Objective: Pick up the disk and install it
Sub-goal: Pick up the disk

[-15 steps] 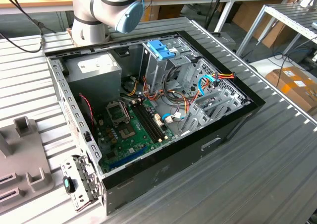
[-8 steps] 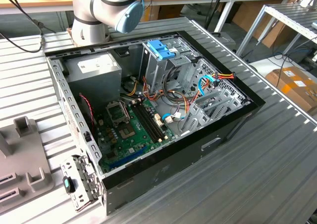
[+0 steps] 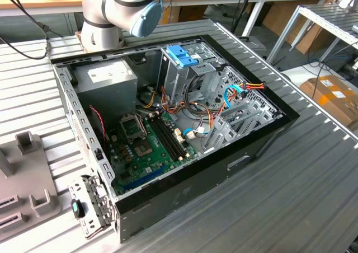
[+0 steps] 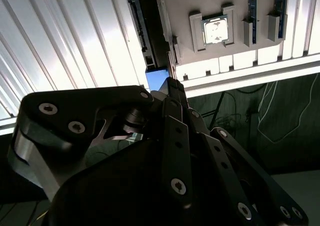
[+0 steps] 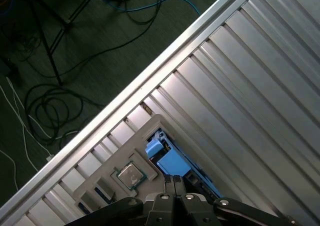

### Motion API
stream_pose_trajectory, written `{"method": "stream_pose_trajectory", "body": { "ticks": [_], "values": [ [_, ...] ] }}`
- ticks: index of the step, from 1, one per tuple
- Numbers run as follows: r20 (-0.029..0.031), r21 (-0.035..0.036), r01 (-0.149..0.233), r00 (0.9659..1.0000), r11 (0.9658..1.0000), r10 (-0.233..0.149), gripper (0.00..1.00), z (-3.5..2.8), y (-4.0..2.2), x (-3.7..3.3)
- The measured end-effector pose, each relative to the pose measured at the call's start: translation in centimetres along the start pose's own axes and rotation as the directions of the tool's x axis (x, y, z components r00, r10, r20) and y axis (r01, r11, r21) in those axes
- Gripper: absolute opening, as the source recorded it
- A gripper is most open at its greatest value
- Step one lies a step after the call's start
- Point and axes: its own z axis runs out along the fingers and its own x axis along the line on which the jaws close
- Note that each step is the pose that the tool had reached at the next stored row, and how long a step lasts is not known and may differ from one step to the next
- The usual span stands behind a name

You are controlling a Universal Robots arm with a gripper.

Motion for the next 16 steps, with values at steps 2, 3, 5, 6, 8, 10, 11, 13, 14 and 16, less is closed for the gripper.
{"method": "stream_pose_trajectory", "body": {
  "ticks": [2,3,5,6,8,10,11,13,14,16],
  "values": [
    [-0.0003,0.0004,0.002,1.0000,1.0000,-0.002,0.11,0.00,0.02,-0.02],
    [-0.0006,0.0006,0.008,1.0000,1.0000,-0.008,0.11,0.00,0.03,-0.03],
    [-0.0007,0.0009,0.021,0.9998,0.9998,-0.021,0.11,0.00,0.05,-0.05],
    [-0.0007,0.0011,0.029,0.9996,0.9996,-0.029,0.11,0.00,0.06,-0.06],
    [-0.0008,0.0014,0.050,0.9988,0.9988,-0.050,0.11,0.00,0.09,-0.09],
    [-0.0009,0.0017,0.067,0.9978,0.9978,-0.067,0.11,0.00,0.11,-0.12],
    [-0.0011,0.0021,0.083,0.9965,0.9965,-0.083,0.11,0.00,0.13,-0.14],
    [-0.0016,0.0028,0.110,0.9940,0.9940,-0.110,0.11,-0.01,0.17,-0.17],
    [-0.0018,0.0030,0.116,0.9932,0.9932,-0.116,0.11,-0.01,0.18,-0.18],
    [-0.0024,0.0038,0.138,0.9904,0.9904,-0.138,0.11,0.00,0.21,-0.21]
  ]
}}
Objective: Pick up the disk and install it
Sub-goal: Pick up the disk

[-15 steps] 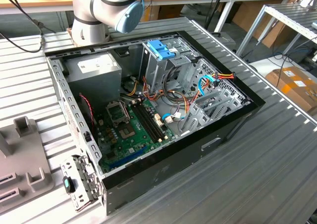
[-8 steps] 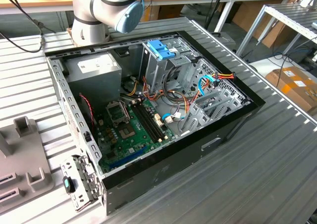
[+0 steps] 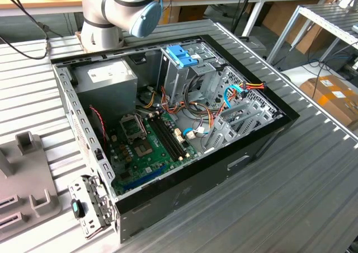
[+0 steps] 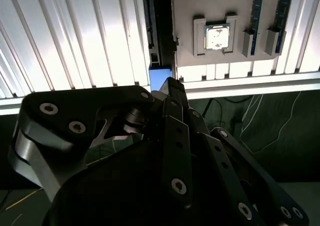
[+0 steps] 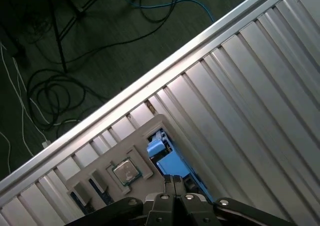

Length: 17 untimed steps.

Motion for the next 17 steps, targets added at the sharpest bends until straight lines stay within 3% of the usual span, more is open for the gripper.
{"method": "stream_pose_trajectory", "body": {
  "ticks": [9,17],
  "values": [
    [-0.0016,0.0023,0.075,0.9972,0.9972,-0.075,0.11,0.00,0.06,-0.08],
    [-0.0025,0.0038,0.131,0.9914,0.9914,-0.131,0.11,0.00,0.09,-0.12]
  ]
}}
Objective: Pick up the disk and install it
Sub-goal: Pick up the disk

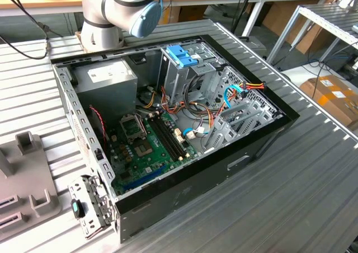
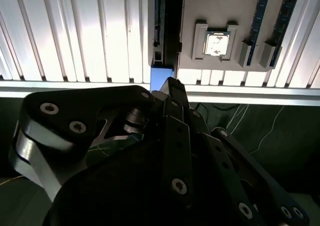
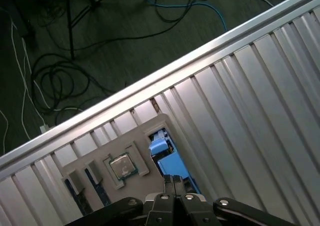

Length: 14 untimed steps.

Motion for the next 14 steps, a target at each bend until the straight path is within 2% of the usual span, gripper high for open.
{"method": "stream_pose_trajectory", "body": {
  "ticks": [7,14],
  "values": [
    [-0.0009,0.0016,0.055,0.9985,0.9985,-0.055,0.11,0.00,0.01,-0.02],
    [-0.0017,0.0030,0.110,0.9939,0.9939,-0.110,0.11,0.00,0.01,-0.03]
  ]
}}
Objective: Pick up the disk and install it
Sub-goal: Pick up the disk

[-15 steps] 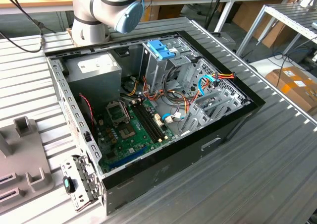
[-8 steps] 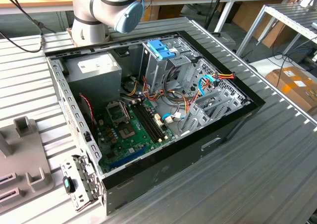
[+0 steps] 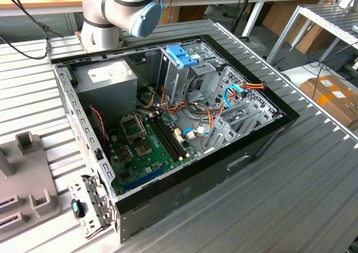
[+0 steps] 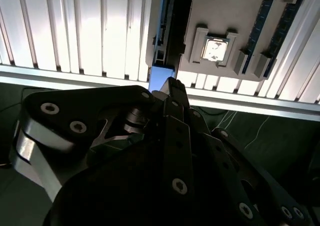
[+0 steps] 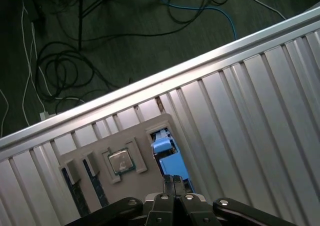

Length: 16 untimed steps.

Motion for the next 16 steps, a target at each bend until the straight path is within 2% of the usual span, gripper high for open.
{"method": "stream_pose_trajectory", "body": {
  "ticks": [11,16],
  "values": [
    [-0.0006,0.0017,0.064,0.9979,0.9979,-0.064,0.11,0.00,-0.01,-0.02],
    [-0.0008,0.0025,0.098,0.9952,0.9952,-0.098,0.11,0.00,-0.02,-0.03]
  ]
}}
